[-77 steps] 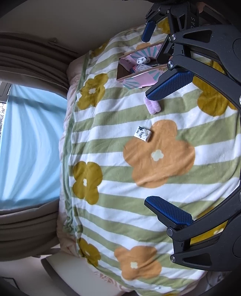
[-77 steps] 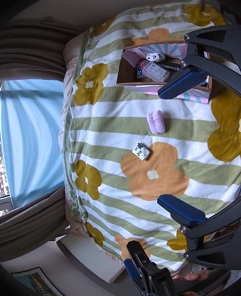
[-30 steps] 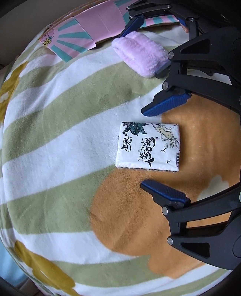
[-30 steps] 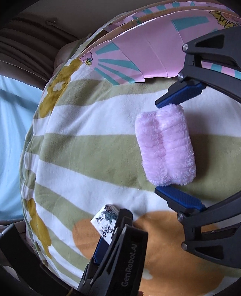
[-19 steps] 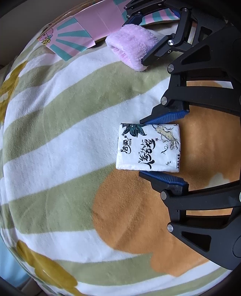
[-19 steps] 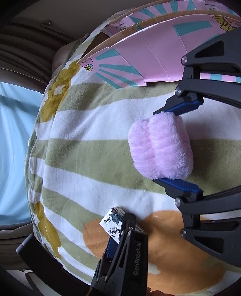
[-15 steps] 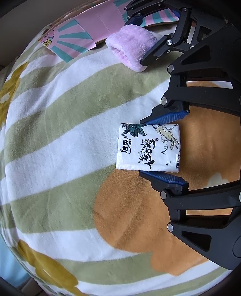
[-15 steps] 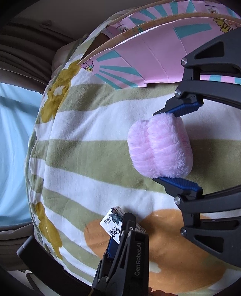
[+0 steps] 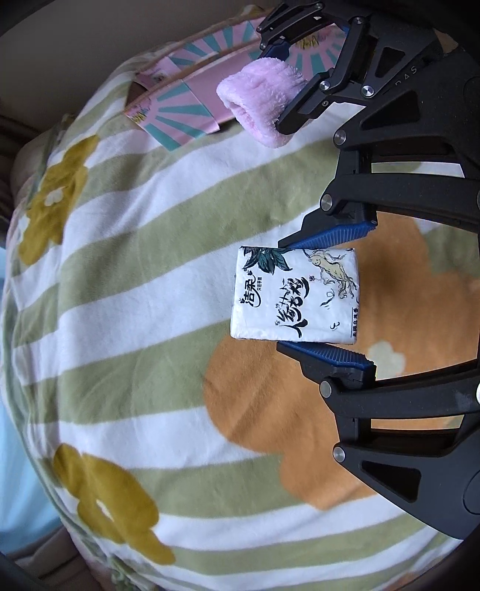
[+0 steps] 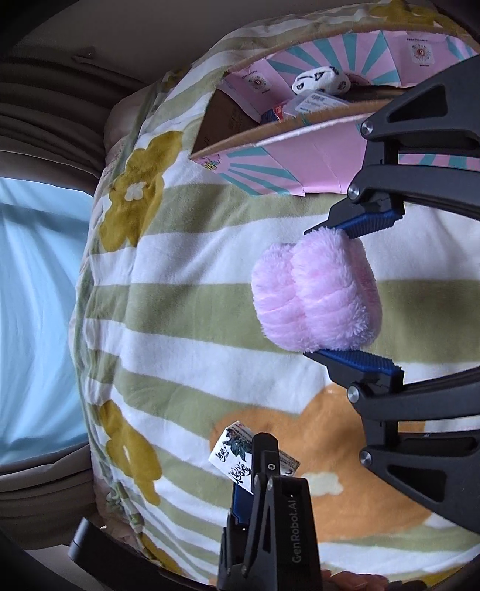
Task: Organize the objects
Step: 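Carry the tissue pack and pink puff into the cardboard box with both tools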
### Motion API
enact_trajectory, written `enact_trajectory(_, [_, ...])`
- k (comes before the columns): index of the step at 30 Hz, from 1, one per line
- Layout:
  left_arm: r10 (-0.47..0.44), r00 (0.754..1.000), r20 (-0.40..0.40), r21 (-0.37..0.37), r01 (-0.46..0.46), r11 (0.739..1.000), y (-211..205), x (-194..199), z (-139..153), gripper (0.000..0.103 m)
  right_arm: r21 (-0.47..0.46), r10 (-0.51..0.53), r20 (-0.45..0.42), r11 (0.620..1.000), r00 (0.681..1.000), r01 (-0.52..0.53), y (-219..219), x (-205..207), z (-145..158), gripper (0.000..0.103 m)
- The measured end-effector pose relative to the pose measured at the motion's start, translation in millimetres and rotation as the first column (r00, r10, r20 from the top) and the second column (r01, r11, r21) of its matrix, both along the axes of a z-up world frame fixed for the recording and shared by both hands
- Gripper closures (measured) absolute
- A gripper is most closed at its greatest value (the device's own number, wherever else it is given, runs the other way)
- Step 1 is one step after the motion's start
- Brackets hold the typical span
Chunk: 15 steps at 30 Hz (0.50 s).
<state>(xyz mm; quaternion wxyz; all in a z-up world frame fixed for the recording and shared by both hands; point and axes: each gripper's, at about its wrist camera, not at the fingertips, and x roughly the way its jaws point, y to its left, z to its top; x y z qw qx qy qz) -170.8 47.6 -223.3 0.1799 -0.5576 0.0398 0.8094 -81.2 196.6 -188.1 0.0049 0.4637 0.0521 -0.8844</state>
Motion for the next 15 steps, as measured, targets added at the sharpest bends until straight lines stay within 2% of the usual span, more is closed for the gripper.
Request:
enact_trajectory(9, [0.1, 0.992, -0.072, 0.021, -0.099, 0.995, -25, 41, 80, 0.06, -0.062, 0.019, 0.018, 0.998, 1.0, -0.018, -8, 14, 74, 0.054])
enact_trajectory(15, [0.191, 0.979, -0.072, 0.039, -0.188, 0.981, -47, 79, 124, 0.06, -0.089, 0.051, 0.041, 0.995, 0.998, -0.047, -15, 29, 117, 0.054])
